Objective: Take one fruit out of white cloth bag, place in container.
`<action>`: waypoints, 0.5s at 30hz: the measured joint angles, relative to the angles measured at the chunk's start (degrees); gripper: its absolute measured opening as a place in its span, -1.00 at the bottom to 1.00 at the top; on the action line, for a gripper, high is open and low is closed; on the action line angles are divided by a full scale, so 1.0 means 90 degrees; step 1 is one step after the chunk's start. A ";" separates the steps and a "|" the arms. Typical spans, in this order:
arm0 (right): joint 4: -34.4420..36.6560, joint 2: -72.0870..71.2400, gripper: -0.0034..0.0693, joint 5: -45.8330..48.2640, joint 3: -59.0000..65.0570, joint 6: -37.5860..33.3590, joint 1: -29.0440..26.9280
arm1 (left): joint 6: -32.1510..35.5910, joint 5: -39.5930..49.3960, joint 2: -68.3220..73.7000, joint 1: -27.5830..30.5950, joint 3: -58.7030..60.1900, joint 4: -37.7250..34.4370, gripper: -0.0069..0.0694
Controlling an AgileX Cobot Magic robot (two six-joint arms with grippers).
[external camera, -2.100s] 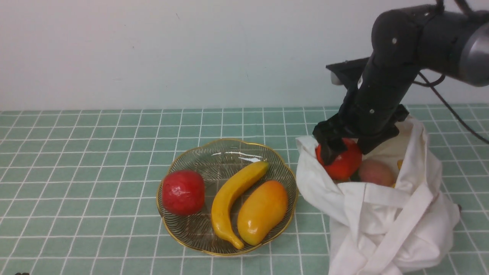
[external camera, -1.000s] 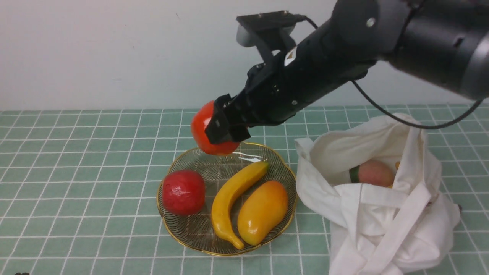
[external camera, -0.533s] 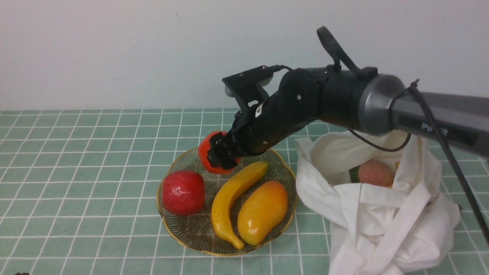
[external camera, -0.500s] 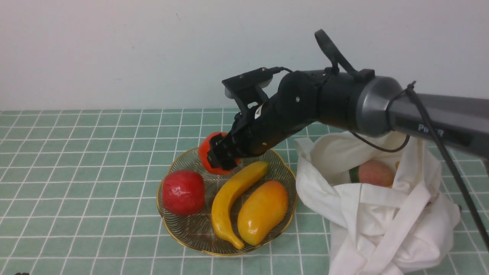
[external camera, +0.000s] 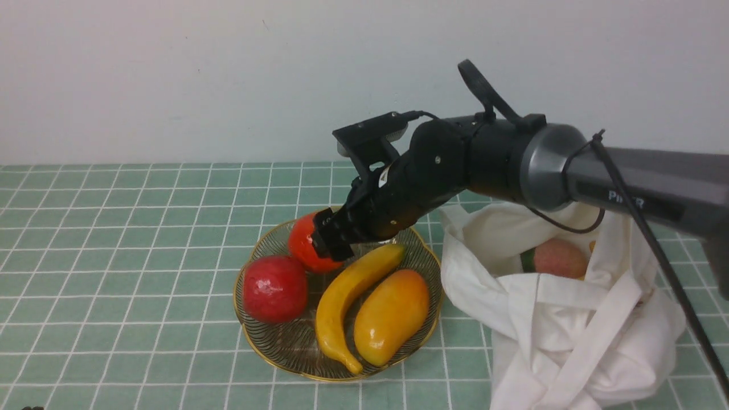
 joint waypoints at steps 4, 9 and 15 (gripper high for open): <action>-0.0339 -0.0109 0.79 0.0329 0.0000 0.0006 0.0000 | 0.0000 0.0000 0.0000 0.0000 0.0000 0.0000 -0.84; -0.1298 -0.0837 0.51 0.1154 0.0000 0.0475 0.0000 | 0.0000 0.0000 0.0000 0.0000 0.0000 0.0000 -0.84; -0.3079 -0.2824 -0.53 0.1956 0.0000 0.1523 -0.0041 | 0.0000 0.0000 0.0000 0.0000 0.0000 0.0000 -0.84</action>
